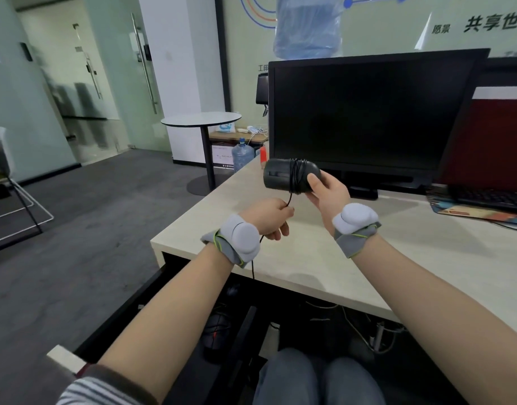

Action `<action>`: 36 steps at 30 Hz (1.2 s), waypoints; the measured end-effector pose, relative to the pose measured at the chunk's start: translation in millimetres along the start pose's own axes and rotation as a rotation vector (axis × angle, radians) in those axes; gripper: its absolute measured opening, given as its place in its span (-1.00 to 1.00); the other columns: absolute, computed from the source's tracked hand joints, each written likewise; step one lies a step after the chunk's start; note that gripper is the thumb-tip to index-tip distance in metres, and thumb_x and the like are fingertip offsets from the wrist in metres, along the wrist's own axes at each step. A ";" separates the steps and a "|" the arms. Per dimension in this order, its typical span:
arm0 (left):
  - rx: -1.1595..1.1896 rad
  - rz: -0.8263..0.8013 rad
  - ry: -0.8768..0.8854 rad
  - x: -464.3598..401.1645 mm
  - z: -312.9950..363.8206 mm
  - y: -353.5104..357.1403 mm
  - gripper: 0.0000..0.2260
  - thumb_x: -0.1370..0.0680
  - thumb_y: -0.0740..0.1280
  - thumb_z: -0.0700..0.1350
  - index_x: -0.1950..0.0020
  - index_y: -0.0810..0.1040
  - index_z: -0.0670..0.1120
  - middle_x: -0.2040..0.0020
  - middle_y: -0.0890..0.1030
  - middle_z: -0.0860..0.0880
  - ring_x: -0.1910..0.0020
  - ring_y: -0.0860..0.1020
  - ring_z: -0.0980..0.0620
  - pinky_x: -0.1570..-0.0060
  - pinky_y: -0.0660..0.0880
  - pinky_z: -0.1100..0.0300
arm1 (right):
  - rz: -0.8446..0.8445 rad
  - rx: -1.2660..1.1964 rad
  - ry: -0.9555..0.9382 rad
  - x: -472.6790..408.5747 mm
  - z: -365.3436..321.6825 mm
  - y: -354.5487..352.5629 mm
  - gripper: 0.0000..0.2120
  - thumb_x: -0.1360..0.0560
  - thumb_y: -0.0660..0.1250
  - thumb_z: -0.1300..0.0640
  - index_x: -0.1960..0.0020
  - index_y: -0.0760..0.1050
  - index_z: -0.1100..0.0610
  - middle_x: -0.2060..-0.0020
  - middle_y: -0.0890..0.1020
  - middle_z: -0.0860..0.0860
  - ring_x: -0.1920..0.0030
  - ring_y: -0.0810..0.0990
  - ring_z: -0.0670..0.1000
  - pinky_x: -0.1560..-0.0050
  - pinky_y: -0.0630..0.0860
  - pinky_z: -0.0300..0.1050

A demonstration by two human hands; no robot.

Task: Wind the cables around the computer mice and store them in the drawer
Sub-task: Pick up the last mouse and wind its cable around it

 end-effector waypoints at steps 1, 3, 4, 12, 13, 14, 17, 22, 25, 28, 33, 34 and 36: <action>-0.013 -0.058 -0.021 1.9 1.9 0.1 -0.72 -0.62 0.06 -0.08 -0.18 0.45 -0.21 0.35 0.56 0.00 0.56 0.50 0.12 0.52 0.43 0.35 | -0.006 0.050 -0.021 -1.1 0.7 -2.8 -0.71 -0.56 0.20 0.25 -0.26 0.42 0.30 -0.07 0.55 0.19 -0.07 0.53 0.06 0.04 0.57 -0.33; 0.026 -0.186 -0.073 7.2 2.7 1.1 -0.71 -0.63 0.06 -0.08 -0.14 0.48 -0.21 0.34 0.56 -0.04 0.60 0.51 0.14 0.53 0.46 0.36 | -0.001 0.201 -0.066 -5.7 -0.1 -11.1 -0.69 -0.54 0.22 0.26 -0.27 0.42 0.27 -0.15 0.55 0.21 -0.14 0.53 0.11 -0.15 0.54 -0.12; 0.043 -0.244 -0.092 9.8 1.9 2.0 -0.71 -0.63 0.04 -0.09 -0.11 0.49 -0.19 0.34 0.55 -0.06 0.61 0.51 0.12 0.54 0.44 0.36 | 0.006 0.294 -0.089 -8.6 -1.4 -16.1 -0.69 -0.53 0.23 0.25 -0.26 0.43 0.26 -0.17 0.56 0.20 -0.18 0.53 0.13 -0.23 0.49 -0.02; -0.343 0.188 0.226 2.0 1.8 -28.9 -0.79 -0.57 0.17 -0.04 0.13 0.58 -0.01 0.30 0.51 0.05 0.29 0.45 0.05 0.31 0.30 0.22 | -0.202 0.779 -0.149 -10.2 -2.7 -38.7 -0.66 -0.55 0.22 0.17 -0.32 0.42 0.16 -0.19 0.55 0.12 -0.08 0.49 0.01 -0.05 0.35 -0.26; -0.339 0.250 0.269 0.9 1.1 -34.9 -0.81 -0.56 0.21 -0.04 0.13 0.59 -0.03 0.27 0.54 0.04 0.25 0.48 0.04 0.30 0.31 0.24 | -0.240 0.735 -0.140 -7.1 -2.5 -39.1 -0.66 -0.56 0.21 0.17 -0.32 0.41 0.15 -0.18 0.55 0.12 -0.06 0.49 -0.01 -0.05 0.40 -0.23; -0.303 0.300 0.305 0.2 0.0 -41.1 -0.85 -0.54 0.25 -0.04 0.14 0.58 -0.02 0.24 0.55 0.06 0.21 0.49 0.07 0.27 0.33 0.29 | -0.276 0.674 -0.125 -4.7 -2.4 -39.8 -0.67 -0.57 0.19 0.17 -0.32 0.40 0.14 -0.17 0.54 0.13 -0.04 0.49 -0.01 -0.03 0.46 -0.23; -0.115 0.371 0.357 -0.8 -4.9 -56.1 -0.93 -0.49 0.36 -0.02 0.17 0.51 0.13 0.24 0.49 0.20 0.23 0.46 0.27 0.29 0.31 0.46 | -0.363 0.527 -0.058 1.9 -2.3 -38.8 -0.71 -0.58 0.17 0.16 -0.29 0.41 0.08 -0.12 0.53 0.11 -0.04 0.52 0.02 0.00 0.54 -0.22; 0.327 0.288 0.336 1.2 -16.3 -60.4 -0.89 -0.49 0.38 -0.04 0.24 0.59 0.13 0.31 0.57 0.22 0.34 0.44 0.27 0.35 0.33 0.44 | -0.436 -0.055 0.196 8.3 -3.8 -26.9 -0.77 -0.60 0.08 0.14 -0.05 0.51 0.14 0.06 0.63 0.05 0.11 0.64 -0.05 0.09 0.60 -0.19; 0.655 0.232 0.293 -2.0 -25.3 -48.8 -0.76 -0.54 0.27 -0.19 0.17 0.66 0.09 0.19 0.56 -0.02 0.17 0.38 -0.01 0.23 0.31 0.19 | -0.409 -0.257 0.272 7.9 -6.9 -17.8 -0.73 -0.61 0.06 0.11 -0.03 0.51 0.17 0.16 0.69 0.01 0.17 0.67 -0.06 0.15 0.61 -0.21; 0.698 0.318 0.243 -4.6 -23.5 -33.5 -0.64 -0.53 0.13 -0.32 0.23 0.60 0.04 0.37 0.53 0.09 0.41 0.40 0.16 0.44 0.25 0.36 | -0.344 -0.388 0.299 9.0 -5.6 -5.9 -0.74 -0.61 0.07 0.12 0.00 0.50 0.20 0.20 0.69 0.04 0.22 0.69 -0.04 0.20 0.61 -0.24; 0.434 0.232 0.155 -6.4 -16.7 -14.3 -0.81 -0.63 0.08 -0.17 -0.12 0.45 -0.01 0.28 0.52 0.03 0.56 0.36 0.18 0.57 0.23 0.38 | -0.157 -0.544 0.269 2.6 -6.4 2.9 -0.77 -0.59 0.13 0.18 -0.13 0.43 0.30 0.09 0.62 0.12 0.07 0.61 0.04 0.11 0.61 -0.16; 0.393 0.194 0.151 -5.7 -15.8 -11.1 -0.78 -0.63 0.06 -0.15 -0.20 0.43 0.00 0.30 0.52 0.02 0.58 0.34 0.16 0.58 0.23 0.38 | -0.131 -0.516 0.237 0.2 -6.9 1.4 -0.76 -0.59 0.13 0.20 -0.18 0.41 0.30 0.05 0.60 0.13 0.03 0.60 0.05 0.02 0.58 -0.14; 0.365 0.155 0.134 -3.7 -11.0 -7.9 -0.76 -0.63 0.06 -0.13 -0.26 0.41 -0.04 0.31 0.52 0.01 0.63 0.33 0.18 0.59 0.25 0.38 | -0.096 -0.364 0.144 -3.3 -6.1 -3.0 -0.76 -0.59 0.15 0.21 -0.21 0.39 0.28 -0.03 0.58 0.14 -0.07 0.58 0.06 -0.15 0.50 -0.08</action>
Point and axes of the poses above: each hand's wrist, its own x-axis away from the middle knuckle, its own y-axis out of the palm, z = x × y, the point moved 1 cm from there along -x, towards the middle knuckle
